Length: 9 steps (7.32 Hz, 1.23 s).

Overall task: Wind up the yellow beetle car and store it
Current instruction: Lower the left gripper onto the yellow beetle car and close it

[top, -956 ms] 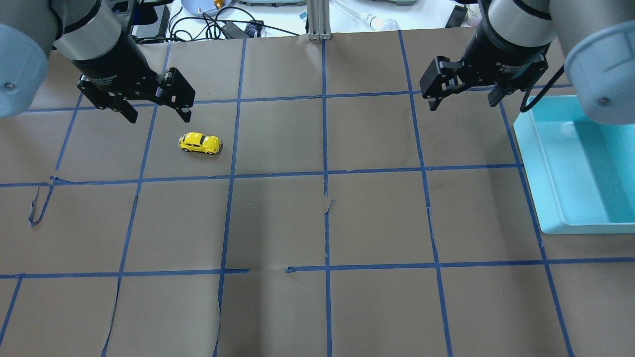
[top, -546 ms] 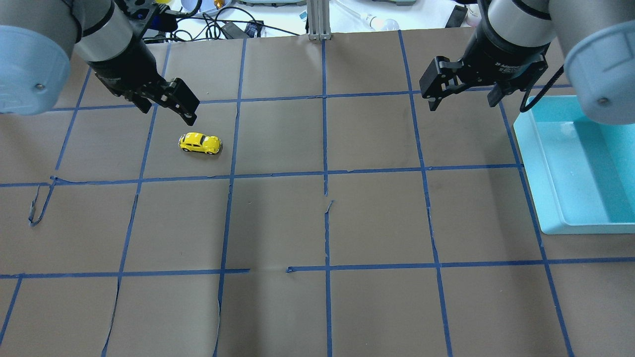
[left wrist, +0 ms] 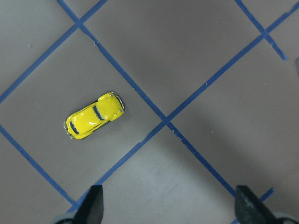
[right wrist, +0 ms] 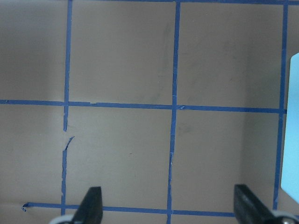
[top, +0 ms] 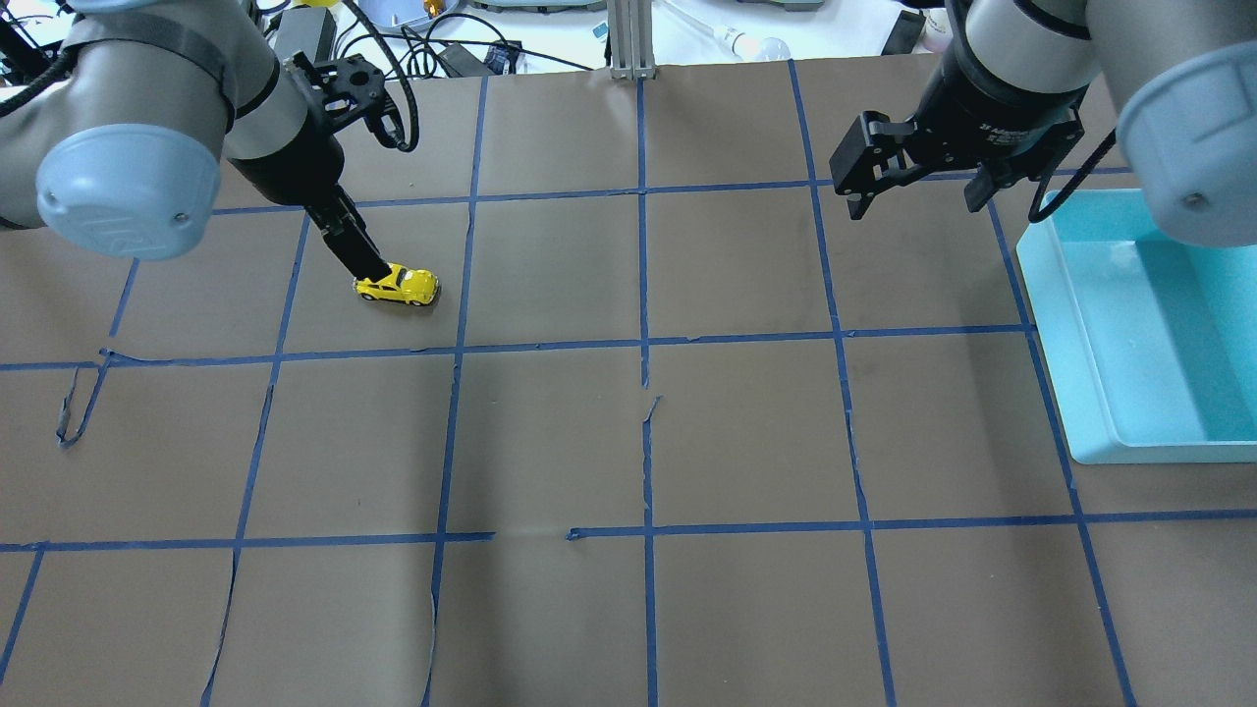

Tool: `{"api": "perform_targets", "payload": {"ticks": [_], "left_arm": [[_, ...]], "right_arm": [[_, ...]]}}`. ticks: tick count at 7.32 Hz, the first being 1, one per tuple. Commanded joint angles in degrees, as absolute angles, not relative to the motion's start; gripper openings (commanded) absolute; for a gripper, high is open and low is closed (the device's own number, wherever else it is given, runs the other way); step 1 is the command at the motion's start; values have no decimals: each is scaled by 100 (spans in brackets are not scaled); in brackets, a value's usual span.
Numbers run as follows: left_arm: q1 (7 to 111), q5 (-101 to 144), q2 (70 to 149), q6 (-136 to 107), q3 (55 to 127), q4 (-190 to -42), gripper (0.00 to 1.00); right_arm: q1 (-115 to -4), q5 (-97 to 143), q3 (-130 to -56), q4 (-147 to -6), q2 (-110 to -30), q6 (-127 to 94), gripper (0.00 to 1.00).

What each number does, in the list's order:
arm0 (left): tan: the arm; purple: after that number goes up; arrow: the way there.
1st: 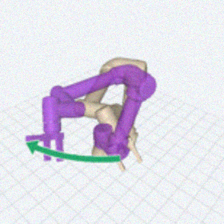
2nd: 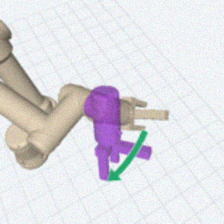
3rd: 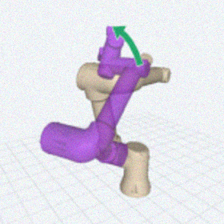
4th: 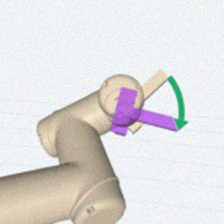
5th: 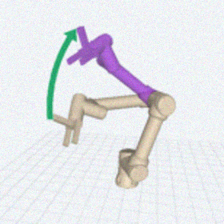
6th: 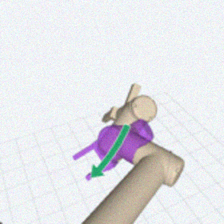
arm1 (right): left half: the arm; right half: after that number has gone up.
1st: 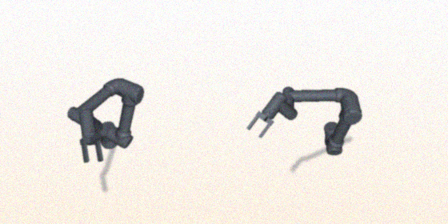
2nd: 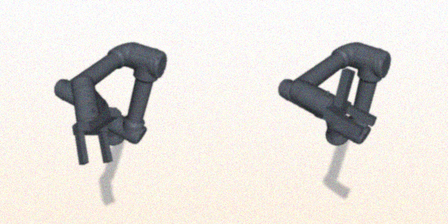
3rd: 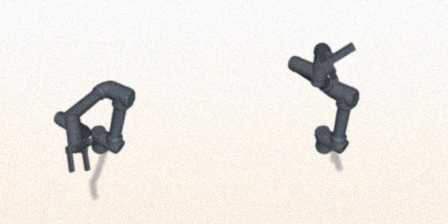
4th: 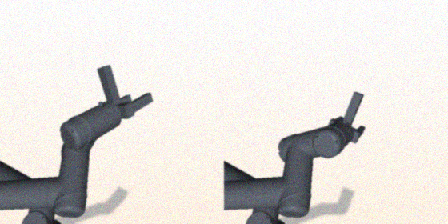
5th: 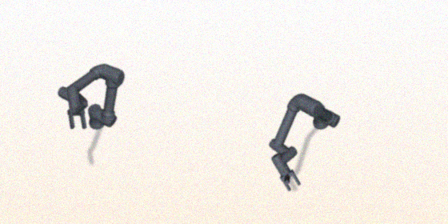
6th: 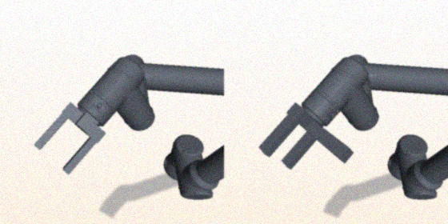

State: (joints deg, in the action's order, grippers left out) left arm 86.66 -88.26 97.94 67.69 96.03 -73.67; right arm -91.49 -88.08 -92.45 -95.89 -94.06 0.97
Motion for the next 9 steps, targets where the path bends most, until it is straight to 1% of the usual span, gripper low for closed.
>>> {"api": "perform_targets", "payload": {"ticks": [1,2,4,6,7,9], "left_arm": [[8544,-8807,10193,8381,9686,-7207,100],[8439,-8850,10422,9055,9677,-7137,100],[8001,-9044,10975,10792,9633,-6358,100],[7884,-9044,11441,10960,9615,-5820,100],[7884,-9044,11617,10960,9598,-5792,100],[7884,-8992,11741,10908,9493,-5783,100]], "right_arm": [[-9149,-8807,-9246,-9589,-9404,105,100],[-9149,-8807,-9255,-9589,-9404,97,100],[-9141,-8807,-9264,-9589,-9404,97,100],[-9149,-8798,-9264,-9589,-9404,97,100],[-9149,-8798,-9264,-9589,-9404,97,100],[-9149,-8798,-9255,-9589,-9404,97,100]]}}
